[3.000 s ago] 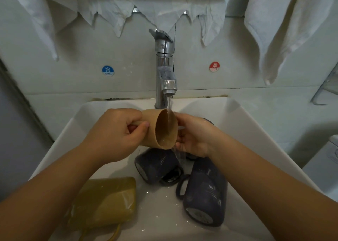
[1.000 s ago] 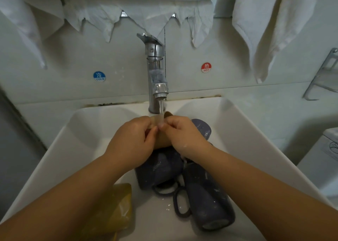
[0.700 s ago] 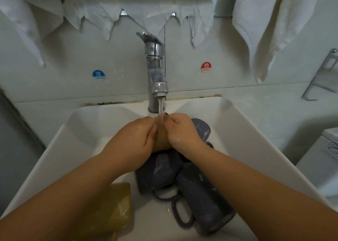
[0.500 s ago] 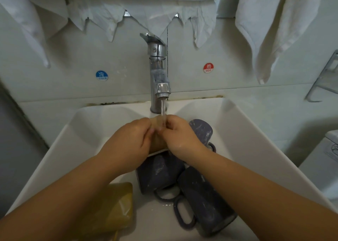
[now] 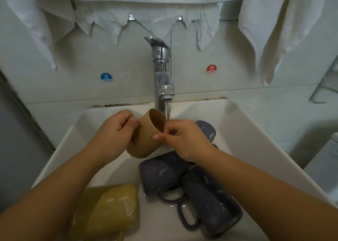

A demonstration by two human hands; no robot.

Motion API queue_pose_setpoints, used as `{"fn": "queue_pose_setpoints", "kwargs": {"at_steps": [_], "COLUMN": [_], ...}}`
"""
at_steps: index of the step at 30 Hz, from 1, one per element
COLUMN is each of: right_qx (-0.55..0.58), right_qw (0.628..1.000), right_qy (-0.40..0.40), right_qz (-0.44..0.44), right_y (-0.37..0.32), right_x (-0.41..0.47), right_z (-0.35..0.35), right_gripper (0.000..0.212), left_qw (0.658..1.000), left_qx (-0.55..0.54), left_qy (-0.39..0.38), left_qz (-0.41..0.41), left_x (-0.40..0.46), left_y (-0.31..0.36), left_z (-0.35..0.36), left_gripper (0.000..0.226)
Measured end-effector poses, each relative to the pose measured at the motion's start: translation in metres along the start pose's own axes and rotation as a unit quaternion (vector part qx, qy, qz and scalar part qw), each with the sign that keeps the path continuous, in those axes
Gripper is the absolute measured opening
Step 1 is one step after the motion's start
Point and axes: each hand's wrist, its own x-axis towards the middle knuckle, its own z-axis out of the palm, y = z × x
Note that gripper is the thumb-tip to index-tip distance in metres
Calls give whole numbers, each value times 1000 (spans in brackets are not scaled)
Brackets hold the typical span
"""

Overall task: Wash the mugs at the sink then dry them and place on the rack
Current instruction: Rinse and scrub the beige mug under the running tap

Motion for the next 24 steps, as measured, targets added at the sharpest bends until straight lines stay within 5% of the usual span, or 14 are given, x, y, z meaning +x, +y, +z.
{"fn": "queue_pose_setpoints", "kwargs": {"at_steps": [6,9,15,18,21,24], "right_qx": [92,37,-27,13,70,178], "right_qw": [995,995,999,999,994,980], "right_qy": [-41,-88,-14,31,72,52], "right_qz": [11,3,-16,8,42,74], "right_y": [-5,-4,-9,-8,-7,-10], "right_x": [1,0,-4,-4,-2,-2], "right_z": [-1,-4,-1,0,2,9], "right_gripper": [9,16,17,21,20,20], "left_qw": [998,996,999,997,974,958], "left_qx": [-58,-85,-30,75,210,278], "left_qy": [6,2,-6,10,3,15], "left_qz": [-32,-38,-29,7,90,72], "left_x": [7,11,10,-3,-17,-16], "left_y": [-4,-6,-13,-11,-2,-5], "left_z": [2,0,6,12,25,42], "left_gripper": [28,29,6,56,83,105]}}
